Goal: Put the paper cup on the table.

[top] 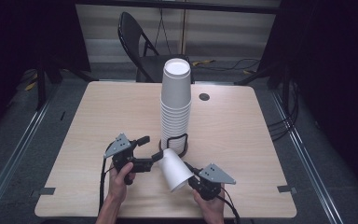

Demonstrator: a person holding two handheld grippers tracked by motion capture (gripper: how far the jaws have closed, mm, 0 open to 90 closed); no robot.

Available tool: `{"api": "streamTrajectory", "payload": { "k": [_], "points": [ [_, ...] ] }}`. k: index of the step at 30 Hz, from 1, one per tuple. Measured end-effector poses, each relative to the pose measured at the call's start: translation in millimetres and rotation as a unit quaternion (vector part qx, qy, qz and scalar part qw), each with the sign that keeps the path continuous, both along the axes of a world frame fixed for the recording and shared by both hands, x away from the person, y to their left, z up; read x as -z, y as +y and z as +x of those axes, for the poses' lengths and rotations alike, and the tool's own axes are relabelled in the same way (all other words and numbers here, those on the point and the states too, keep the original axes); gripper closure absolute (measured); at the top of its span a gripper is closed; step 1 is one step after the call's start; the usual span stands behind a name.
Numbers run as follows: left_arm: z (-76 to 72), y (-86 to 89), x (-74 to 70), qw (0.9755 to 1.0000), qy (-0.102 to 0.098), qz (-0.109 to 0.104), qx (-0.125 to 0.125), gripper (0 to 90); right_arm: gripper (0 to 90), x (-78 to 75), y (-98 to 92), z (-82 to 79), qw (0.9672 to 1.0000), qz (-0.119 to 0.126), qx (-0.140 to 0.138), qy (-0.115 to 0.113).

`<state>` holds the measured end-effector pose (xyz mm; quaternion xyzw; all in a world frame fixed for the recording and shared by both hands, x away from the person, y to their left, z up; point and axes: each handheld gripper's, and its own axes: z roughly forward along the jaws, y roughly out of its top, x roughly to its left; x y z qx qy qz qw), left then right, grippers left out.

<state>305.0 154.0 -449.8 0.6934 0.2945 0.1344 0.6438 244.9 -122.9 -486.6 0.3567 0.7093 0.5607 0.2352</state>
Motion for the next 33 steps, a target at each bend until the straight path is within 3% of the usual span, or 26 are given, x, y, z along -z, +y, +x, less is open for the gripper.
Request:
{"api": "streamTrajectory", "payload": {
  "k": [3,10,12,14,15,17,21,27,31,33],
  "points": [
    [-3.5,-0.3,-1.3,0.9991,-0.027,0.032,0.004,16.0,86.5,-2.5,-4.8,3.1,0.9998,-0.01,-0.002,0.015],
    [-8.8,3.1,0.3,0.9976,-0.039,0.053,0.02,16.0,86.4,-6.6,-11.5,8.5,0.9994,-0.017,-0.005,0.031],
    [-10.7,4.6,2.7,0.9972,-0.044,0.051,0.032,16.2,86.4,-8.1,-13.3,9.0,0.9992,-0.018,-0.005,0.035],
    [-12.2,4.9,5.8,0.9969,-0.041,0.061,0.029,16.3,86.4,-8.9,-14.7,9.1,0.9992,-0.018,-0.009,0.035],
    [-13.1,4.4,7.5,0.9959,-0.039,0.074,0.033,16.2,86.5,-9.8,-15.8,8.8,0.999,-0.019,-0.012,0.038],
    [-14.6,3.6,9.4,0.9953,-0.04,0.076,0.044,15.9,86.5,-11.7,-17.1,9.8,0.9985,-0.021,-0.019,0.046],
    [-18.9,0.3,11.3,0.9919,-0.061,0.092,0.062,16.2,86.4,-16.2,-20.4,11.9,0.9974,-0.03,-0.032,0.056],
    [-27.9,-8.8,11.7,0.9808,-0.102,0.145,0.082,15.8,86.4,-20.7,-22.3,14.5,0.9955,-0.041,-0.045,0.073],
    [-33.4,-12.7,13.6,0.9757,-0.116,0.158,0.097,15.7,86.4,-25.0,-22.0,17.6,0.993,-0.056,-0.054,0.089],
    [-36.5,-16.6,14.9,0.9693,-0.129,0.183,0.101,15.7,86.4,-27.1,-21.0,19.8,0.9913,-0.065,-0.061,0.097]
  ]
}}
